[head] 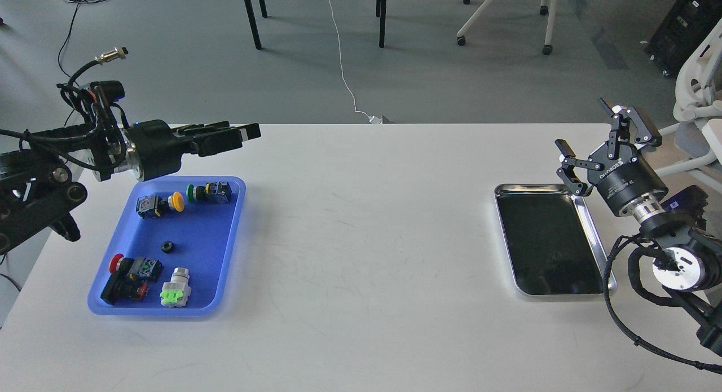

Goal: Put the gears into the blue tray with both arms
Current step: 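Raise the left arm and lower the right gripper into the metal tray, then grasp another small black gear in the metal tray with the right gripper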

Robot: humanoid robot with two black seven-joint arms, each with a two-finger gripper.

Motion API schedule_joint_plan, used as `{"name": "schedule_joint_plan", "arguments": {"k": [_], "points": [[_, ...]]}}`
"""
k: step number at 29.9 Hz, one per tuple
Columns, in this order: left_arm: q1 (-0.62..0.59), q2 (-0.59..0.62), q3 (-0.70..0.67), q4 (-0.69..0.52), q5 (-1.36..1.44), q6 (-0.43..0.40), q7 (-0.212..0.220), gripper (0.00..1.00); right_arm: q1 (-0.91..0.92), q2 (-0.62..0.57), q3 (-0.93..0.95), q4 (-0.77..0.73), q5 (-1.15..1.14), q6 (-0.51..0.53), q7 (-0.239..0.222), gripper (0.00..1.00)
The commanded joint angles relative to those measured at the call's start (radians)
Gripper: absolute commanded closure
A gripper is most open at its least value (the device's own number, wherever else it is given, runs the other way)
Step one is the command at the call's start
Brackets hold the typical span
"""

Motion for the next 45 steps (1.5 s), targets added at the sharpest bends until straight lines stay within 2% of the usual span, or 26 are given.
{"name": "schedule_joint_plan", "arguments": {"k": [1,5,11,12,14,16,20,25,28,38,45], "points": [[0.021,-0.061,-0.038,-0.032,-0.282,-0.002,0.000,0.02,0.027,-0.072,-0.005,0.062,-0.136,0.020,0.000,0.01],[0.096,-0.139,-0.111,-0.045,-0.431,0.002,0.000,0.02,0.073,-0.164,-0.029,0.115,-0.361,0.062,0.000,0.01],[0.286,-0.317,-0.415,-0.045,-0.458,-0.012,0.000,0.02,0.205,-0.262,-0.122,0.168,-0.662,0.120,0.000,0.01],[0.309,-0.345,-0.455,-0.045,-0.467,-0.010,0.008,0.02,0.234,-0.284,-0.153,0.185,-0.721,0.120,0.000,0.01],[0.361,-0.388,-0.513,-0.045,-0.497,-0.013,0.095,0.02,0.294,-0.324,-0.236,0.222,-0.861,0.120,0.000,0.01],[0.392,-0.420,-0.547,-0.045,-0.519,-0.013,0.126,0.02,0.360,-0.353,-0.331,0.244,-1.036,0.120,0.000,0.01],[0.413,-0.443,-0.559,-0.045,-0.522,-0.010,0.130,0.02,0.490,-0.365,-0.529,0.236,-1.413,0.120,0.000,0.01],[0.415,-0.442,-0.564,-0.045,-0.522,-0.012,0.131,0.02,0.555,-0.370,-0.675,0.208,-1.720,0.120,0.000,0.01],[0.415,-0.440,-0.570,-0.045,-0.522,-0.012,0.133,0.02,0.576,-0.358,-0.705,0.208,-1.791,0.120,0.000,0.01],[0.430,-0.436,-0.572,-0.052,-0.522,-0.024,0.134,0.02,0.598,-0.192,-0.805,0.135,-1.794,0.120,0.000,0.02],[0.446,-0.436,-0.584,-0.052,-0.522,-0.050,0.136,0.02,0.595,-0.161,-0.822,0.119,-1.794,0.120,0.000,0.07]]}}
